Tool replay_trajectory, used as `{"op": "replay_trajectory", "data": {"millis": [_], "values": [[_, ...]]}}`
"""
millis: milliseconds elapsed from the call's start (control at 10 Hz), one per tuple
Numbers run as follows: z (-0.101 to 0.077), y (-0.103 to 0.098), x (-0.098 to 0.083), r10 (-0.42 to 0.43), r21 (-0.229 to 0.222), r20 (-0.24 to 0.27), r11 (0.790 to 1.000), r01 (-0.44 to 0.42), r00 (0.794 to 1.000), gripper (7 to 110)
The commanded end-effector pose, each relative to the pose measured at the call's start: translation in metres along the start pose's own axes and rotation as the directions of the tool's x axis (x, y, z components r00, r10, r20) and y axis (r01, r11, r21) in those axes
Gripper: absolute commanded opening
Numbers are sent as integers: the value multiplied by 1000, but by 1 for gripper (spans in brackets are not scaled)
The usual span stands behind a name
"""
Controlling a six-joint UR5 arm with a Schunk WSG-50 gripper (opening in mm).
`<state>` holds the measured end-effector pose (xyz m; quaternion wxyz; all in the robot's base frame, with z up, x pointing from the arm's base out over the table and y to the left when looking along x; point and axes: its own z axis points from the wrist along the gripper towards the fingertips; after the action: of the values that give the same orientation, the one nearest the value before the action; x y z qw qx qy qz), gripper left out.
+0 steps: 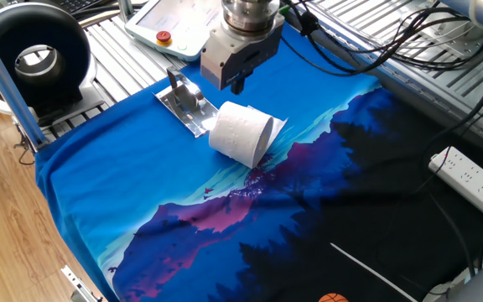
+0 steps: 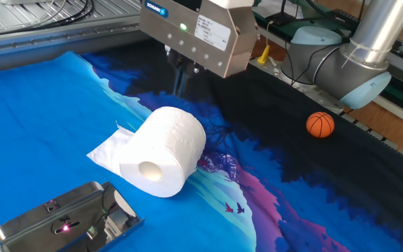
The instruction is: Put the toilet paper on its holder
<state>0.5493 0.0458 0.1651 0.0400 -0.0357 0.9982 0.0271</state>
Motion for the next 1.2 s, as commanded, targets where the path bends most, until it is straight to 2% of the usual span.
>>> {"op": "replay_trajectory", "data": {"millis": [0, 500, 600, 700, 800, 1000, 1100], "values": [[-1, 9, 0, 0, -33, -1, 999, 0, 1000, 7], [-1, 8, -5, 0, -28, 21, 1000, 1, 1000, 7], [-1, 4, -2, 0, -12, 9, 1000, 0, 1000, 7], [-1, -7, 13, 32, 33, -51, 999, -30, 998, 7], [-2, -8, 25, 46, 39, -98, 998, -42, 994, 7], [-4, 6, 40, 57, -11, -159, 998, -59, 986, 7], [-5, 6, 46, 43, -11, -183, 999, -46, 982, 7]]}}
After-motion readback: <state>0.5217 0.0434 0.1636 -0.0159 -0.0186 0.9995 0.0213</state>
